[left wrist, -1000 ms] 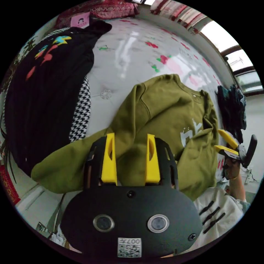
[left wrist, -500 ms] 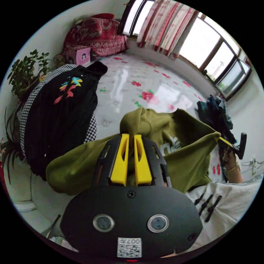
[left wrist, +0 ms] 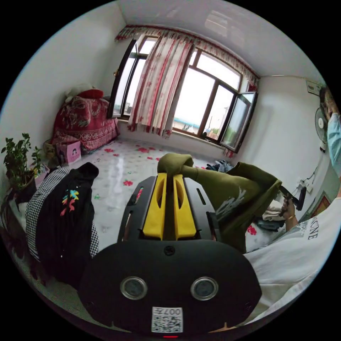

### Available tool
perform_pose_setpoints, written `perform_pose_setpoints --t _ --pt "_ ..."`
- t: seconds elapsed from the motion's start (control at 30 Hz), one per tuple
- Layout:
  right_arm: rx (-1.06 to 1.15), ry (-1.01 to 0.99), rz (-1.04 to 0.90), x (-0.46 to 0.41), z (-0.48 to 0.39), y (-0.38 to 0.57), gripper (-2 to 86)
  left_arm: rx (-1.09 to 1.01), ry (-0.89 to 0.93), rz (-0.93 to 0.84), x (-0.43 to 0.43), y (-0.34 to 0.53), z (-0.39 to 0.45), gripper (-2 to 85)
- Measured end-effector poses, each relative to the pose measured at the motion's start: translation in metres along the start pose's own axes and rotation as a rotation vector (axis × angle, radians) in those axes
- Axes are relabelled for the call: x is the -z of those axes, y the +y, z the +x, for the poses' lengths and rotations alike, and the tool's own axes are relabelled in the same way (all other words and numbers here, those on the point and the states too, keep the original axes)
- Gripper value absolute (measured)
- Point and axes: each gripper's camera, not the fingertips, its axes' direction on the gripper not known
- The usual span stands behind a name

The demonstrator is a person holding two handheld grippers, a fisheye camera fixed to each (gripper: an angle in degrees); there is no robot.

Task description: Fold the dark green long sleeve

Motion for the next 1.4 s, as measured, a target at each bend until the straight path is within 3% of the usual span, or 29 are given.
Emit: perform_pose_setpoints --t 0.13,0.27,0.37,0.43,0.57,0.73,0.87,1.07,1.17,1.27,1.4 --pt "0.071 0.017 0.065 0.041 0.005 -0.040 4.8 -0.065 0.023 0.061 0.009 -0.033 0.015 1.3" --pt "0.147 0.033 0.065 0.016 0.007 -0.099 5.5 -0.154 0.043 0.084 -0.035 -0.104 0.017 3.0" --pt "0.092 0.065 0.033 -0.049 0.027 -0.148 6.9 -0.032 0.032 -0.009 -0.117 -0.153 -0.017 6.5" --pt "-0.059 0.126 -0.069 -0.109 0.059 -0.157 8.0 0.118 -0.008 -0.127 -0.169 -0.155 -0.046 7.7" --pt "-0.147 0.169 -0.302 -0.169 0.094 -0.091 9.4 0.186 -0.119 -0.284 -0.226 -0.068 -0.067 8.4" --pt "-0.175 0.113 -0.710 -0.209 0.104 0.109 11.0 0.249 -0.137 -0.619 -0.266 0.106 -0.074 8.8" --pt "-0.156 0.124 -0.864 -0.206 0.074 0.198 11.6 0.337 -0.179 -0.793 -0.270 0.199 -0.067 9.3" --pt "-0.019 0.204 -0.923 -0.236 0.054 0.210 13.0 0.333 -0.221 -0.804 -0.312 0.190 -0.081 11.0" --pt "0.002 0.222 -0.988 -0.279 0.064 0.211 13.5 0.296 -0.299 -0.913 -0.362 0.187 -0.090 10.8" --pt "-0.002 0.277 -1.134 -0.325 0.078 0.226 12.1 0.212 -0.363 -1.011 -0.395 0.184 -0.083 5.4" --pt "0.099 0.448 -1.165 -0.330 0.092 0.205 9.3 0.174 -0.269 -1.068 -0.411 0.177 -0.081 0.8"
